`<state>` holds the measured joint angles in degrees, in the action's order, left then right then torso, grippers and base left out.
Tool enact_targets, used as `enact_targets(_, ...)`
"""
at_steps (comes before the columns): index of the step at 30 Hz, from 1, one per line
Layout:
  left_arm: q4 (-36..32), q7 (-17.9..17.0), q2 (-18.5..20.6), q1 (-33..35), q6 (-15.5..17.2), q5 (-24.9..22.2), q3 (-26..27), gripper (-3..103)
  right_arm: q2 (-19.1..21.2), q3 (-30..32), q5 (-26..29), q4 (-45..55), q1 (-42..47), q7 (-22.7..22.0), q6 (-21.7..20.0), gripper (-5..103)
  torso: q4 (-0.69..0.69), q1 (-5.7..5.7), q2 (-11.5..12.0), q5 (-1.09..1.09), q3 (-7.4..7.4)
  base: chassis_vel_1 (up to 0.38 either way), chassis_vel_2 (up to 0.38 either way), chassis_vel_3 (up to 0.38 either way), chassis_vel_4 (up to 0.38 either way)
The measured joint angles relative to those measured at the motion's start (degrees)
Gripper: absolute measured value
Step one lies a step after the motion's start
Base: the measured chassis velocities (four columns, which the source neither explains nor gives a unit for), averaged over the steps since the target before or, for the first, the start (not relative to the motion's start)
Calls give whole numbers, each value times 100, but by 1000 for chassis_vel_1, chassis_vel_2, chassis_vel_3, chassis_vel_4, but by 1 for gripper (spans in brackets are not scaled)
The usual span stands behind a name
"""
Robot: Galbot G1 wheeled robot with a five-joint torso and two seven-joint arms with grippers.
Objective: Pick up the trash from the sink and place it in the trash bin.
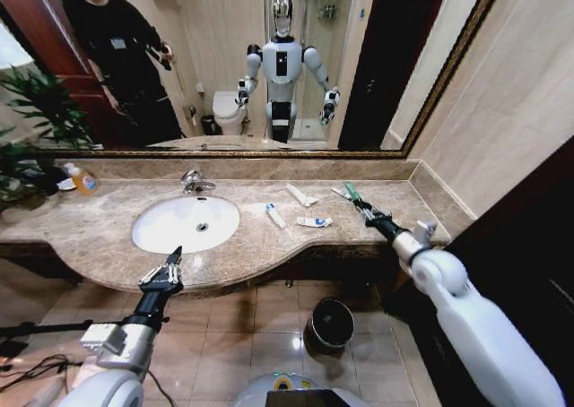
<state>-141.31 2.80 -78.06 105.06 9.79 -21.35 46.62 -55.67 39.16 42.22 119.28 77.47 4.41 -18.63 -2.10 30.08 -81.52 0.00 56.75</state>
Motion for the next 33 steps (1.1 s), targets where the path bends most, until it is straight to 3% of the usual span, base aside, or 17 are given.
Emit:
enact_targets(5,-1,-1,0,0,0,0,0,0,-231,298,-127,216,565,126,138,20,0,0,0,-1,0,0,0,0,0)
enact_targets(8,0,-2,0,0,0,0,0,0,-623,529,-417,272,1130,305,507,20,-1,0,0,0,0,0,0,0,0)
enact_targets(14,0,-2,0,0,0,0,0,0,-947,690,-646,156,1695,588,918,20,0,0,0,-2,0,0,0,0,0)
enact_targets(18,0,-1,0,0,0,0,0,0,-1174,657,-849,-372,1949,944,1415,20,0,-1,0,-2,0,0,0,0,0)
enact_targets(20,-1,-1,0,0,0,0,0,0,-1250,517,-979,-931,1931,1192,1853,20,-1,0,0,0,1,0,0,0,0)
enact_targets(27,0,-1,0,0,0,0,0,0,-1349,170,-1283,-2114,1665,1385,2467,20,0,0,0,-1,1,0,0,0,0)
enact_targets(29,-1,-1,0,0,0,0,0,0,-1502,-8,-1368,-2815,1340,1475,2842,20,-1,0,0,0,1,0,0,0,0)
enact_targets(33,0,-1,0,0,0,0,0,0,-1740,-100,-1681,-3561,1010,1562,3085,20,-2,1,0,-1,1,0,0,0,0)
